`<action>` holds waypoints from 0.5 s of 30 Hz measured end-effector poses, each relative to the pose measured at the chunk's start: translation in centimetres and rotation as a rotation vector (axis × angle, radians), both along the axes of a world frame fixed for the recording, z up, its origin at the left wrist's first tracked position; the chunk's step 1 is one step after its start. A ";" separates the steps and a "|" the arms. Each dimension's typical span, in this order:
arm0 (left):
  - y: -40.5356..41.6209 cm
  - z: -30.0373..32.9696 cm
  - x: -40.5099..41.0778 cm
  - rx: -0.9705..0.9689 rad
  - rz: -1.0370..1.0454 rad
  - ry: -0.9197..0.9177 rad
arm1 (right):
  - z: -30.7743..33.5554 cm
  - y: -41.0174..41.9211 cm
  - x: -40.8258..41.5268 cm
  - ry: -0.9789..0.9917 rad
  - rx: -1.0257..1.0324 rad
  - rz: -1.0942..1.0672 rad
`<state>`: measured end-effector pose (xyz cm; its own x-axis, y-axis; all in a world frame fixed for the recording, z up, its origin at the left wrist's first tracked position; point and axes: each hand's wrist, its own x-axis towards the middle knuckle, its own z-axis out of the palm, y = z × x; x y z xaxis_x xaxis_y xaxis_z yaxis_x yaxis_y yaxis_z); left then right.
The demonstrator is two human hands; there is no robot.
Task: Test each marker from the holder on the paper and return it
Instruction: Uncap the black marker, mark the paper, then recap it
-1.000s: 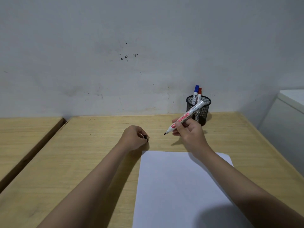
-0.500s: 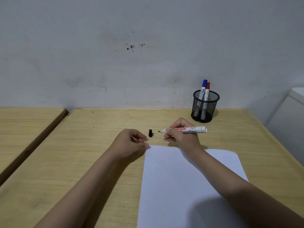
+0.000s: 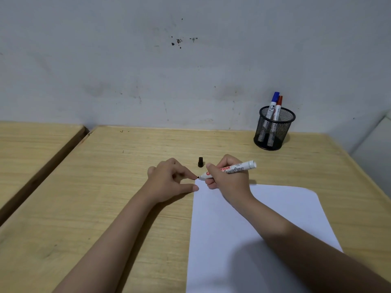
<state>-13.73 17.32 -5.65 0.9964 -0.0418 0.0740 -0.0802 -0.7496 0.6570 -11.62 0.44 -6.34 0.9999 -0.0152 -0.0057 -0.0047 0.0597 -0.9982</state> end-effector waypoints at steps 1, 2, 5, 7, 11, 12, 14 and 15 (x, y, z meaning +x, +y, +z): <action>0.1 0.1 0.1 0.009 -0.001 0.001 | -0.1 0.1 0.0 -0.001 -0.007 -0.001; 0.1 0.1 0.1 0.013 -0.004 0.003 | -0.1 0.2 0.0 -0.006 -0.015 0.001; 0.2 0.2 0.3 0.007 -0.007 0.012 | -0.2 0.3 0.1 -0.034 -0.036 0.015; 0.2 0.2 0.3 -0.001 -0.007 0.013 | -0.2 0.3 0.1 -0.037 -0.044 0.020; 0.2 0.2 0.4 -0.009 -0.006 0.023 | -0.2 0.3 0.1 -0.029 -0.062 0.025; 0.2 0.2 0.4 -0.010 -0.005 0.025 | -0.2 0.3 0.1 -0.030 -0.064 0.027; 0.2 0.1 0.4 -0.010 -0.002 0.029 | -0.3 0.3 0.1 -0.032 -0.062 0.031; 0.2 0.1 0.5 -0.010 -0.001 0.031 | -0.3 0.3 0.1 -0.033 -0.063 0.031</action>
